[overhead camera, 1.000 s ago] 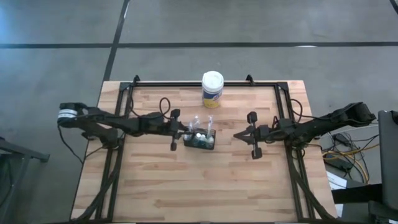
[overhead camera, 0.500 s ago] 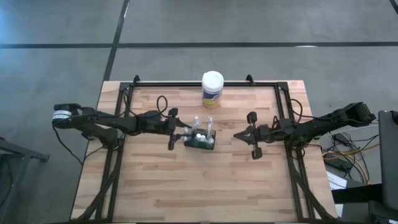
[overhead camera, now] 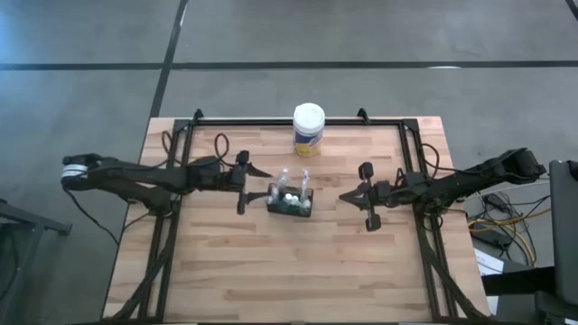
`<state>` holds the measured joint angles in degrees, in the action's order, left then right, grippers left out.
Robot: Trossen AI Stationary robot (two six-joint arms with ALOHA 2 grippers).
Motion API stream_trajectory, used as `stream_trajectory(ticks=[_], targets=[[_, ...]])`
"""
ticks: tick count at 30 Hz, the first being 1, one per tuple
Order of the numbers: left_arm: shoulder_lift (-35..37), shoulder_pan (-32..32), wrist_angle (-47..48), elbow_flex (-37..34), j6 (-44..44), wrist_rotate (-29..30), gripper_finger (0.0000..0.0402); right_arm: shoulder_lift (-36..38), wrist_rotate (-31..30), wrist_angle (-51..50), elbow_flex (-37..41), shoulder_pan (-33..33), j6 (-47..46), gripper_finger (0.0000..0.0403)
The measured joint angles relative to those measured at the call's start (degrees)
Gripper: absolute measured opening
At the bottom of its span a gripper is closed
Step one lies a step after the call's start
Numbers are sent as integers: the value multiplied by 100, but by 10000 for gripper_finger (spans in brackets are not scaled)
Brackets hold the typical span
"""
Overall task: Pick & Place toothbrushing station
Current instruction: Return to Home Position
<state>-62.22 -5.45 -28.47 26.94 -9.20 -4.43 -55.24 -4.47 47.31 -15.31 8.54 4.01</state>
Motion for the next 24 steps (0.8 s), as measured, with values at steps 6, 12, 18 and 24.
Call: stream_trajectory(ticks=[6,12,18,24], targets=[[556,0,-12,4,-8,-61,241,0,-1,1,-1,8,40,8],[646,0,-57,14,-26,-119,126,-2,-2,7,-1,8,93,8],[216,3,7,173,-114,-452,15,-4,-5,101,-2,8,111,8],[-203,2,38,422,-173,-726,5,-4,-8,134,-4,8,105,8]])
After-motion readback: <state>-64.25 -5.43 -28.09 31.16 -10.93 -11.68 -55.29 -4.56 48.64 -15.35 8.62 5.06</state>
